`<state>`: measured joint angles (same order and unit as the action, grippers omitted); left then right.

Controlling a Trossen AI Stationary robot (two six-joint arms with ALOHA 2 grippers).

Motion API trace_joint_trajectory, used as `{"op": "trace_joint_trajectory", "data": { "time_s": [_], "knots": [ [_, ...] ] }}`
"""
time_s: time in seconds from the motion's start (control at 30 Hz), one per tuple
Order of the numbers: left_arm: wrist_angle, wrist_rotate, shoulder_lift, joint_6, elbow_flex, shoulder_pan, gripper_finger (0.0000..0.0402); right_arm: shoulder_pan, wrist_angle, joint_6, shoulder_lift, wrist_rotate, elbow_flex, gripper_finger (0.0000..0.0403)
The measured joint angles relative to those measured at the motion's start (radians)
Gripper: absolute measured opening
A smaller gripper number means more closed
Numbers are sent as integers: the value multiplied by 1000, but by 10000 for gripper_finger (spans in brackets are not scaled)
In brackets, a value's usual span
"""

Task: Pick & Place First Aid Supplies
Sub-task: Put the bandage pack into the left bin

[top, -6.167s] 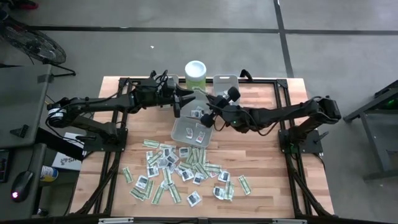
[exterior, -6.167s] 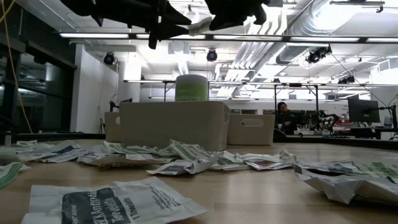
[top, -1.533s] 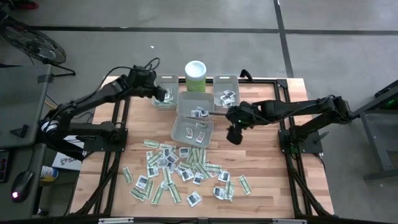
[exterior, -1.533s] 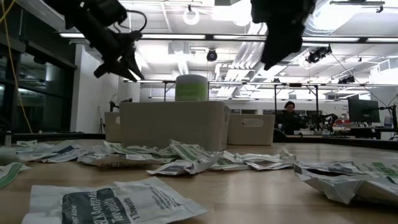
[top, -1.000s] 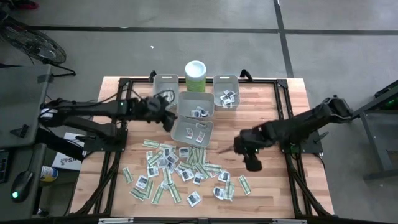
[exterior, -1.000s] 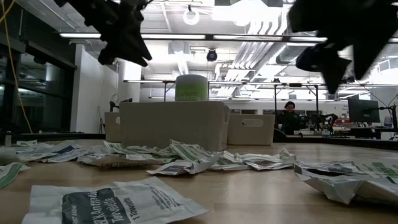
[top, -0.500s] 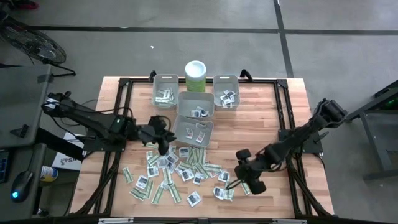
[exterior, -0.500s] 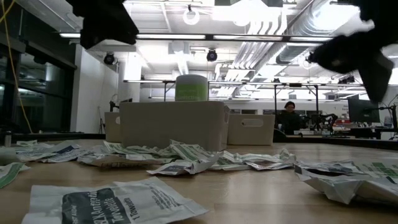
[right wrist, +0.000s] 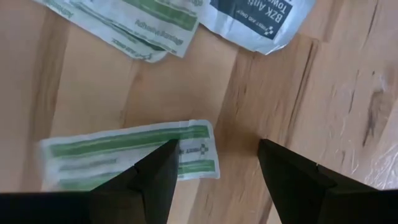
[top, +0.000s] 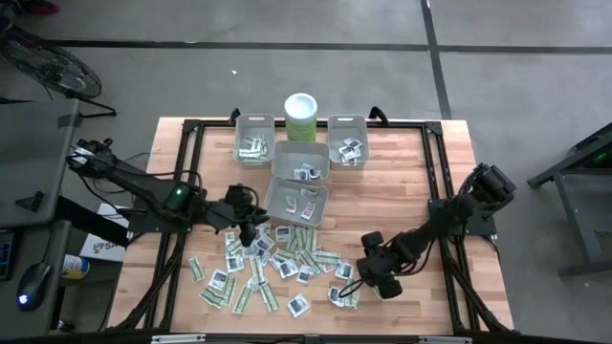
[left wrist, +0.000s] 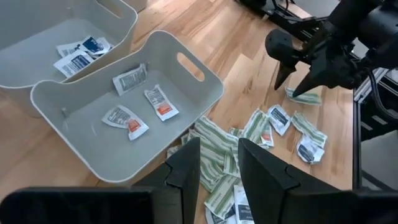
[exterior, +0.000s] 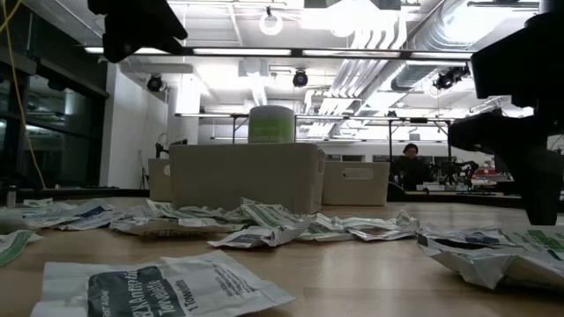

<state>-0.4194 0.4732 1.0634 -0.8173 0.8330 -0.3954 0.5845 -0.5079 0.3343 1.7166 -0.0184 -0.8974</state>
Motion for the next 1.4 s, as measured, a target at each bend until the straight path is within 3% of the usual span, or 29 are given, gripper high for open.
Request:
{"op": "trace_joint_trajectory", "data": {
  "time_s": [0.33,0.7,0.9,1.17,1.4],
  "knots": [
    [-3,-11,0,0,0,0,108,23,-37,5,69,-38,-10,207],
    [-3,-11,0,0,0,0,108,23,-29,5,69,-14,-9,106],
    [-2,-18,0,0,0,0,108,23,-25,13,69,-9,-9,70],
    [-3,-19,0,0,0,0,108,23,-28,130,66,-26,-14,8],
    [1,-21,0,-4,0,0,108,20,-85,295,39,-97,-57,1]
  ]
}}
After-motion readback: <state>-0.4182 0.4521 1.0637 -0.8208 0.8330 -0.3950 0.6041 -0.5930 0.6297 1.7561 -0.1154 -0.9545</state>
